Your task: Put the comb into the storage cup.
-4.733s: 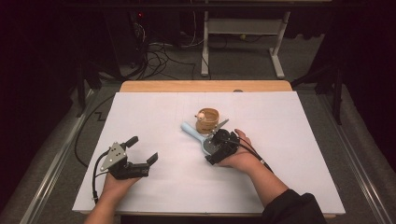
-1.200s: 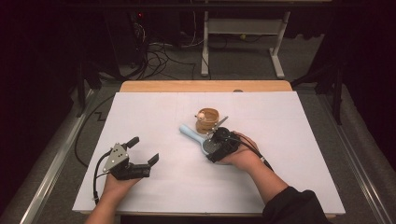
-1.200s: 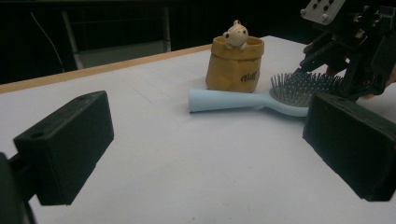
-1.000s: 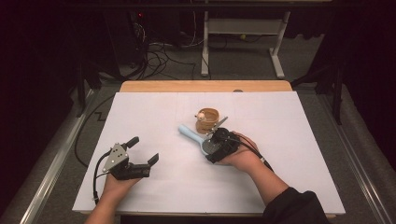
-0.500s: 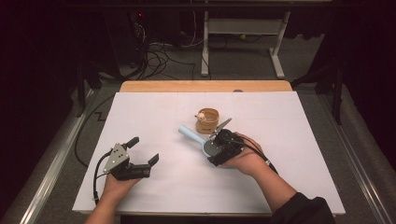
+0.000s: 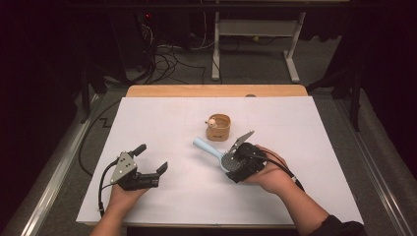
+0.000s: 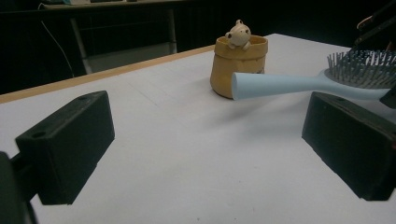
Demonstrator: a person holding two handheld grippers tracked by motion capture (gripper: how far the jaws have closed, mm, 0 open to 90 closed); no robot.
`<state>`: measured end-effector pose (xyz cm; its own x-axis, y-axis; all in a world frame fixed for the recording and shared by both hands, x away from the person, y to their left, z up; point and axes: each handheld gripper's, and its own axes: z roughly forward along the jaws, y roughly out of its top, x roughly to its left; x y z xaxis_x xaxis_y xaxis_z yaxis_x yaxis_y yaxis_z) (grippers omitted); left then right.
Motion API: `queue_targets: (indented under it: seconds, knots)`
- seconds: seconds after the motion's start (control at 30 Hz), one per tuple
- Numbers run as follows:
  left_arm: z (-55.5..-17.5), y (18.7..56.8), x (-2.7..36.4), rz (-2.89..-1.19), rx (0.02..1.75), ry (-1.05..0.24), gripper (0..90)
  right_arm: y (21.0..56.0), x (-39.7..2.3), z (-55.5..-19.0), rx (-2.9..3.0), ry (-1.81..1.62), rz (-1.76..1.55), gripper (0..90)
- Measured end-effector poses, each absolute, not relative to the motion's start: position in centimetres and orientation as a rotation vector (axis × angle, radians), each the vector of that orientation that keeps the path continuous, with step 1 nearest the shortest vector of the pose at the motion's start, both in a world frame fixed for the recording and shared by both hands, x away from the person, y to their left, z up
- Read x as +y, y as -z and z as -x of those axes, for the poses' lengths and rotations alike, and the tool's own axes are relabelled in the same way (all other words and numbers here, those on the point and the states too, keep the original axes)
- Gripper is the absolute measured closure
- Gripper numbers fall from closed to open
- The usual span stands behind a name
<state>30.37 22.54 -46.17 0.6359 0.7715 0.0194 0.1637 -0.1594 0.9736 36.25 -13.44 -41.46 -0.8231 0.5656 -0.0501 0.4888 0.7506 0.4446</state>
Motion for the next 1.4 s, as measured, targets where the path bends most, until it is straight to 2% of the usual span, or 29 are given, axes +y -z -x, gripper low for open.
queue_targets:
  seconds: [0.5,0.73,1.23,1.4]
  knots:
    - [-30.3,46.4,21.8,-1.730,0.749,-0.678,3.3,41.1,-15.2,-33.7,2.774,-0.625,-0.820,21.3]
    - [-30.2,46.3,21.5,-1.735,0.749,-0.684,3.6,41.0,-15.4,-33.3,2.773,-0.627,-0.805,21.3]
    - [-31.2,43.0,18.7,-1.776,0.675,-0.806,3.6,39.7,-14.7,-33.9,2.776,-0.631,-0.780,21.3]
    - [-31.4,43.5,17.7,-1.776,0.661,-0.834,3.6,39.7,-14.3,-33.9,2.783,-0.637,-0.775,21.3]
